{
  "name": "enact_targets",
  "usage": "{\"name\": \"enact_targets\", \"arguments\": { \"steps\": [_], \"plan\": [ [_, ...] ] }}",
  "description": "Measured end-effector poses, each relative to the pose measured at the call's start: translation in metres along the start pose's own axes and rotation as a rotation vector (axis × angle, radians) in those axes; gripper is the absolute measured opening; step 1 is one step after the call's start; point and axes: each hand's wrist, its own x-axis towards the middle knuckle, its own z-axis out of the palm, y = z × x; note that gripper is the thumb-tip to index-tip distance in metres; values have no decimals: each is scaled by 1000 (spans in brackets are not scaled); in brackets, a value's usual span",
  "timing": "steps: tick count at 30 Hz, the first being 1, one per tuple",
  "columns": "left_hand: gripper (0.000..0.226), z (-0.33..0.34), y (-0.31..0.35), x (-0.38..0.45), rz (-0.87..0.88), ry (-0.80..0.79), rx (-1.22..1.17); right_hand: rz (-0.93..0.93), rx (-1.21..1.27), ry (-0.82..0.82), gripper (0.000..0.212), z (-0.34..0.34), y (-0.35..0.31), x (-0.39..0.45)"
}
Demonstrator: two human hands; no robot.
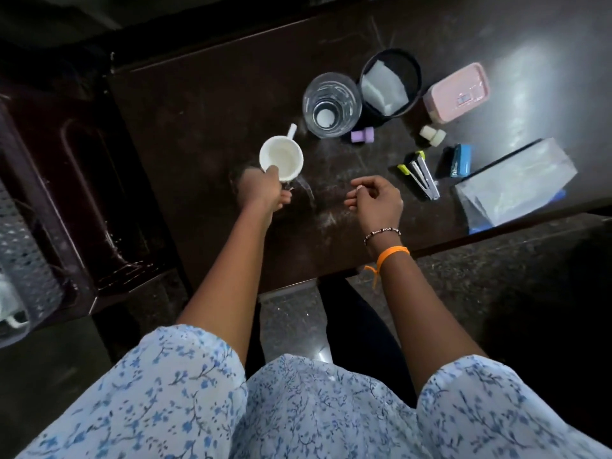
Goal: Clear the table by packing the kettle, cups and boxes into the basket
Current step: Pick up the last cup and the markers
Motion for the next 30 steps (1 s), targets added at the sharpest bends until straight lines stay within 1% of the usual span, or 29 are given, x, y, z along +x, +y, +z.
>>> {"name": "enact_targets", "arguments": {
  "steps": [2, 4, 6, 8, 10, 12, 14, 16, 19, 22, 26, 30],
  "plan": [
    [27, 12, -3, -14, 16, -46, 52, -75, -118, 105, 19, -12, 0, 8],
    [31, 25, -7, -27, 39, -74, 86, -161, -277, 190, 23, -24, 3, 19],
    [32, 37, -11, -39, 58, -92, 99, -176, -407, 248, 33, -36, 8, 32],
    [31, 47, -13, -47, 64, -111, 92, -148, -531, 301, 42, -45, 14, 46],
    [30, 54, -16, -52, 58, -132, 77, -126, -640, 288, 49, -52, 21, 58],
    [28, 59, -18, -55, 57, -145, 68, -128, -762, 240, 50, -54, 29, 66],
    [27, 60, -21, -56, 65, -149, 80, -171, -896, 225, 46, -55, 33, 71],
    [28, 57, -25, -58, 79, -155, 107, -214, -968, 187, 40, -57, 36, 74],
    [28, 46, -31, -60, 82, -156, 115, -247, -991, 12, 43, -57, 38, 76],
    [27, 30, -39, -62, 71, -143, 75, -268, -960, -89, 45, -47, 39, 66],
    [27, -1, -53, -68, 55, -128, -36, -259, -694, -205, 37, -18, 32, 26],
    [30, -48, -66, -78, 57, -86, -173, -350, -490, -260, 33, 21, 20, -33]
  ]
}}
